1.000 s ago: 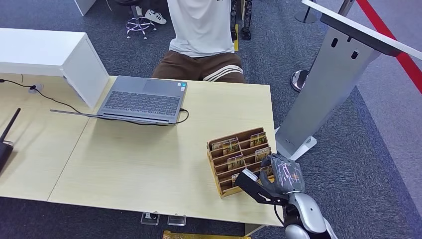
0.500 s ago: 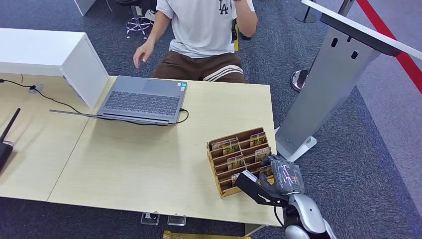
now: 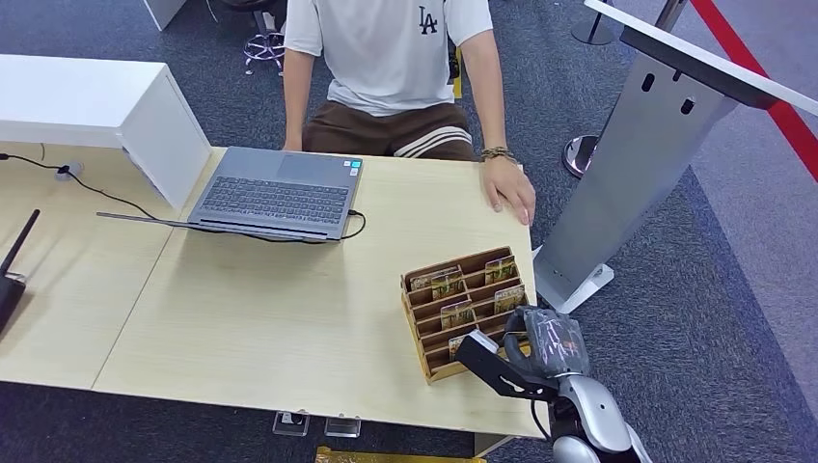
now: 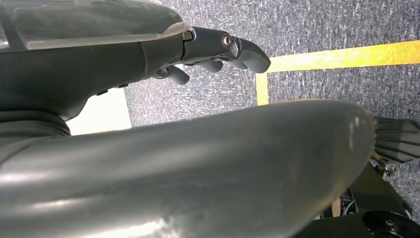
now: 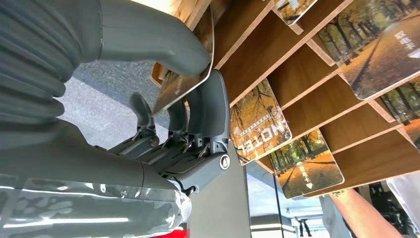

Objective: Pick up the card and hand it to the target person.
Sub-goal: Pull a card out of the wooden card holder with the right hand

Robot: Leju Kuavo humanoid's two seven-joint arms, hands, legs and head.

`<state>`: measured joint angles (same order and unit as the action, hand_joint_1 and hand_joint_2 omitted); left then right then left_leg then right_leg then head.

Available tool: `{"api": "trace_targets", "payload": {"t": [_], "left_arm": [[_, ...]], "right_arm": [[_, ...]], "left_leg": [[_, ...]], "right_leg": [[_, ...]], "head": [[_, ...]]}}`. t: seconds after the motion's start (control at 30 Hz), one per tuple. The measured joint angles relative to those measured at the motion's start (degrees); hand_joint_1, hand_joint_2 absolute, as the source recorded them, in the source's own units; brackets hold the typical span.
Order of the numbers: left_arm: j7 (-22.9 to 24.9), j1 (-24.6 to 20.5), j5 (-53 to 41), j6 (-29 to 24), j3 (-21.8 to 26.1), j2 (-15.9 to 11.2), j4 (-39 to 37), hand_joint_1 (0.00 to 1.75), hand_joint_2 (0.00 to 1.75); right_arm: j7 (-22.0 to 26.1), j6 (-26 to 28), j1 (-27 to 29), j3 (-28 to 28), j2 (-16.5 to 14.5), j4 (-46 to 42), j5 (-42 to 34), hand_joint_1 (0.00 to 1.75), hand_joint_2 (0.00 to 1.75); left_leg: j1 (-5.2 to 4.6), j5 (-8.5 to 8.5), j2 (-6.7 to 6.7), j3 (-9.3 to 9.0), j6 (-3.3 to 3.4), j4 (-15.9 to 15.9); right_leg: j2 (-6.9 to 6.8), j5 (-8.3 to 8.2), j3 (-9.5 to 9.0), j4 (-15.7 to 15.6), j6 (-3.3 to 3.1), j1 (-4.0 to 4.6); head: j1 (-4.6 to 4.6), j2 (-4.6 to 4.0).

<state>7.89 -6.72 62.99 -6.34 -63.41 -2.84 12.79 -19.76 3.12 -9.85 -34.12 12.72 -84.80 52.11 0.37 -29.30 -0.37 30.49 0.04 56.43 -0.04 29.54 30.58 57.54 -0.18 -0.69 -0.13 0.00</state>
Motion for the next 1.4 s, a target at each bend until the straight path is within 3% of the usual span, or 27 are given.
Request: {"api": "trace_targets", "payload": {"t": [0.03, 0.17, 0.67, 1.1, 1.4], "left_arm": [[0.0, 0.0, 0.0, 0.0, 0.0, 0.0, 0.0, 0.0, 0.0], [0.12, 0.0, 0.0, -0.13, -0.01, 0.0, -0.01, 0.0, 1.75], [0.31, 0.0, -0.04, -0.72, 0.0, 0.0, -0.01, 0.0, 1.75], [0.22, 0.01, -0.04, -0.66, 0.0, -0.1, -0.01, 0.0, 1.75], [0.3, 0.02, -0.04, -0.62, -0.04, -0.19, -0.01, 0.0, 1.75]], "right_arm": [[0.0, -0.01, -0.02, 0.0, 0.0, 0.0, -0.08, 1.4, 1.75], [-0.01, -0.04, -0.07, 0.0, 0.0, 0.0, -0.44, 1.44, 1.75], [0.7, -0.05, -0.22, -0.02, 0.01, 0.0, -2.85, 1.5, 1.75], [9.08, -1.52, -0.06, -0.04, 0.08, -0.02, -19.96, 1.5, 1.75], [10.77, -1.55, -0.13, -0.56, 0.1, -0.21, -23.86, 1.5, 1.75]], "left_leg": [[0.0, 0.0, 0.0, 0.0, 0.0, 0.0], [0.0, 0.0, 0.0, 0.0, 0.0, 0.0], [0.0, 0.0, 0.0, 0.0, 0.0, 0.0], [0.0, 0.0, 0.0, 0.01, 0.0, 0.0], [0.0, 0.0, 0.0, 0.02, 0.0, 0.0]], "right_leg": [[0.0, 0.0, 0.0, 0.0, 0.0, 0.0], [0.0, 0.0, -0.01, 0.0, 0.0, 0.0], [0.0, 0.0, -0.01, 0.0, 0.0, 0.0], [0.0, 0.0, 0.01, 0.0, 0.0, 0.0], [0.0, 0.0, 0.01, 0.0, 0.0, 0.0]], "head": [[0.01, 0.0], [0.01, 0.0], [0.0, -0.01], [0.0, 0.0], [0.01, 0.0]]}}
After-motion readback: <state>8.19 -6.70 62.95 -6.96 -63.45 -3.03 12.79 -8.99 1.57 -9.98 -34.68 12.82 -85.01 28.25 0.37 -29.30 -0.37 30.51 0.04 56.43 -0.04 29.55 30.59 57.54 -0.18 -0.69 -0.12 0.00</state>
